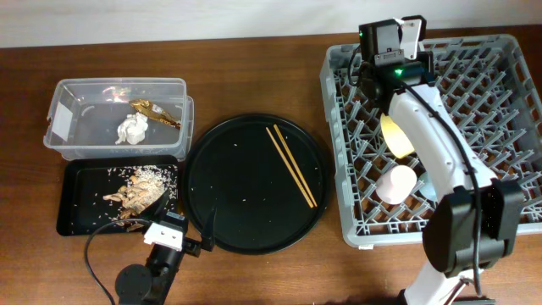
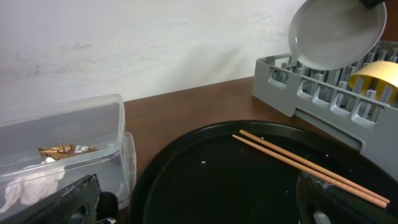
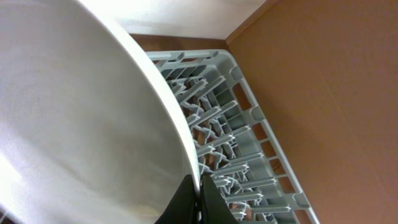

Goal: Sort waste into correct bins and load items into the dishwasher rack
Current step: 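Stand the white plate upright at the back of the rack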

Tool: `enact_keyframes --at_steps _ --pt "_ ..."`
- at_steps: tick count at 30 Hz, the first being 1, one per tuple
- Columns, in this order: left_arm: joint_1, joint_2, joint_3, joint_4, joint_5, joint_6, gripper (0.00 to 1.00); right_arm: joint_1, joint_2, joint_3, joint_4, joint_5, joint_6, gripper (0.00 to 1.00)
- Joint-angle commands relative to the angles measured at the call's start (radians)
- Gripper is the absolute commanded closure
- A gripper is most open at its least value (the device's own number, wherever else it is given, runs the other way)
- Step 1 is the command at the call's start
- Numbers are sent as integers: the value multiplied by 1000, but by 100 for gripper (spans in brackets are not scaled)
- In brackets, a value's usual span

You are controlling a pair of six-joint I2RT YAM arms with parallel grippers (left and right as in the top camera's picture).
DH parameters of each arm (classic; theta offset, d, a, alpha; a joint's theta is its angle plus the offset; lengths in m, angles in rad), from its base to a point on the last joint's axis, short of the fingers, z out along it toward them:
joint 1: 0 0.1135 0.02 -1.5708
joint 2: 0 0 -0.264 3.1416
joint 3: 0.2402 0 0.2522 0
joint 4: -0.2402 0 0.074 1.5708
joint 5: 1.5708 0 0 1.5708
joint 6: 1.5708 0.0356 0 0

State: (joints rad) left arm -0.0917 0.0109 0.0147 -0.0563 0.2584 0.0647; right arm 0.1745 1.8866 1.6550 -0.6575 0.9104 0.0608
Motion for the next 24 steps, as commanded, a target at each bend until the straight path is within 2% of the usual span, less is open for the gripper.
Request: enact_keyframes --at_steps 1,6,13,14,15,16,19,20,21,22,24 --pt "-4 -5 -6 -1 8 12 1 1 25 24 35 77 25 96" --pt "-4 -5 -6 -1 8 12 1 -5 -27 84 35 66 22 96" --pt "-4 -5 -6 -1 8 12 1 -14 63 84 -54 43 23 96" --pt "-4 -5 -6 -1 8 12 1 -4 47 84 -64 42 23 75" --pt "-4 -5 -6 -1 8 12 1 16 13 84 -71 42 26 90" --pt "-4 -5 -6 -1 8 12 1 22 -4 84 -55 43 26 96" --pt "-4 -5 -6 -1 8 12 1 19 -49 85 -74 39 26 96" --pt "-4 -5 -6 -1 8 12 1 54 -100 85 -88 4 26 79" --pt "-4 -5 -6 -1 8 12 1 87 -167 85 -114 -138 27 76" --pt "-4 -5 -6 -1 8 12 1 104 -217 85 -165 -275 72 67" --pt "-4 -5 -6 -1 8 12 1 84 -281 85 -331 -628 211 53"
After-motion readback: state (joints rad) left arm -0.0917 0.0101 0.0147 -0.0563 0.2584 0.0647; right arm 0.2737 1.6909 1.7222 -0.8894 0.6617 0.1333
